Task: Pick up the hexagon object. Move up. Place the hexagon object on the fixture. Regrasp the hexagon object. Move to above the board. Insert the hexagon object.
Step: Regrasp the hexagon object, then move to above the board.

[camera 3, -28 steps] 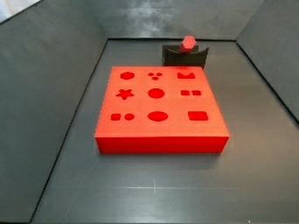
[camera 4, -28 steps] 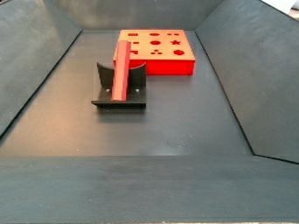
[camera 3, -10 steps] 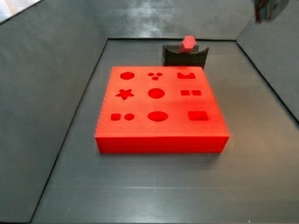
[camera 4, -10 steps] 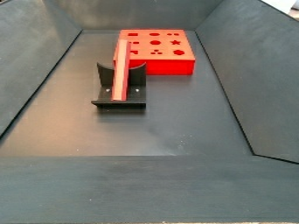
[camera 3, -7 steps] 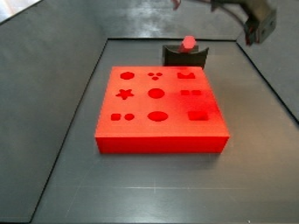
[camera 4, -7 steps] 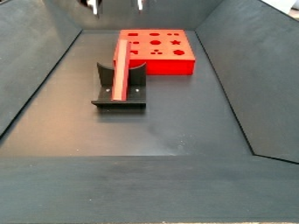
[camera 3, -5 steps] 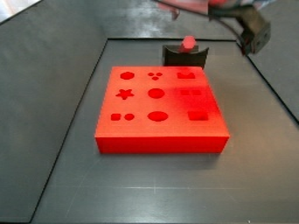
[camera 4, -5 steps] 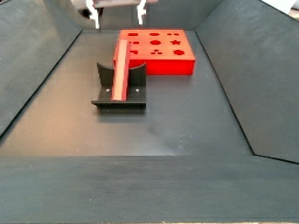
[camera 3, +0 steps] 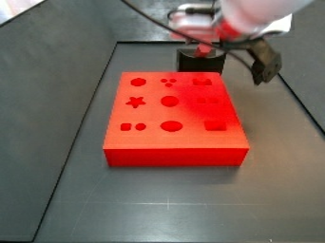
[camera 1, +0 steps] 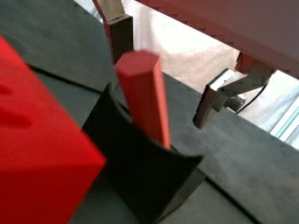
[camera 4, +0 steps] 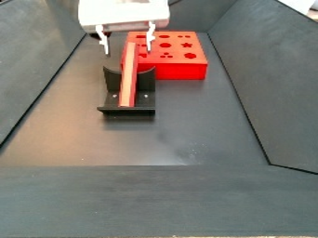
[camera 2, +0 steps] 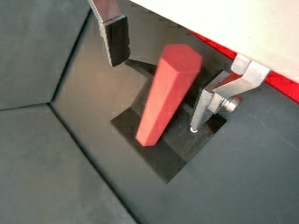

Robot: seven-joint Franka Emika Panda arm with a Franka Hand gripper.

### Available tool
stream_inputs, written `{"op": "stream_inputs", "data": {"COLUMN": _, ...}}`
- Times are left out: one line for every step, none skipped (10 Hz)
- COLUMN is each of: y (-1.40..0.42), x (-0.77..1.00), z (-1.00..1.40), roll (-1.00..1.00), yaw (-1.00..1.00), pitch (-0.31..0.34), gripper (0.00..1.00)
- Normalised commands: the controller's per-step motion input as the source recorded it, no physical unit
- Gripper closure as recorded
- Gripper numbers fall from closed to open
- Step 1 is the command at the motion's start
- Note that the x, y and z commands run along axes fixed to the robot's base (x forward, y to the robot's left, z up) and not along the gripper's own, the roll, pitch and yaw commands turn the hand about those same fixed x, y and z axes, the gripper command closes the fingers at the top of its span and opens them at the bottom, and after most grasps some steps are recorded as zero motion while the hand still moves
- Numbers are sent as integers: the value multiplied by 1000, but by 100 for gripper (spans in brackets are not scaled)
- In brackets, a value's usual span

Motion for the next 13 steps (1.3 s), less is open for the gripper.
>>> {"op": "stream_inputs", "data": {"y": -6, "x": 95, "z": -382, "roll": 81, "yaw": -1, "pitch": 2, "gripper": 0}}
{"op": "stream_inputs", "data": {"y": -9, "x": 87, "z": -188, "roll": 83, "yaw": 11, "pitch": 18, "gripper": 0}}
{"op": "stream_inputs", "data": {"y": 0, "x": 0, "z": 0, "roll": 0, "yaw": 0, "pitch": 0, "gripper": 100}}
{"op": "stream_inputs", "data": {"y": -28, "x": -92, "z": 1000, "roll": -15, "yaw": 36, "pitch": -118, "gripper": 100}}
{"op": "stream_inputs", "data": {"y": -29, "x": -93, "z": 1000, "roll": -20, "yaw": 32, "pitch": -119, "gripper": 100}}
{"op": "stream_inputs", "data": {"y": -25, "x": -99, "z": 1000, "roll": -39, "yaw": 2, "pitch": -114, "gripper": 100}}
{"op": "stream_inputs", "data": {"y": -22, "x": -99, "z": 1000, "roll": -45, "yaw": -13, "pitch": -105, "gripper": 100}}
{"op": "stream_inputs", "data": {"y": -22, "x": -96, "z": 1000, "roll": -48, "yaw": -45, "pitch": -72, "gripper": 100}}
{"op": "stream_inputs", "data": {"y": -20, "x": -93, "z": 1000, "roll": -51, "yaw": -68, "pitch": -39, "gripper": 100}}
{"op": "stream_inputs", "data": {"y": -18, "x": -91, "z": 1000, "roll": -57, "yaw": -83, "pitch": 7, "gripper": 100}}
{"op": "stream_inputs", "data": {"y": -17, "x": -89, "z": 1000, "roll": -58, "yaw": -84, "pitch": 29, "gripper": 100}}
{"op": "stream_inputs", "data": {"y": -15, "x": -87, "z": 1000, "roll": -58, "yaw": -69, "pitch": 79, "gripper": 100}}
{"op": "stream_inputs", "data": {"y": -14, "x": -84, "z": 1000, "roll": -56, "yaw": -58, "pitch": 96, "gripper": 100}}
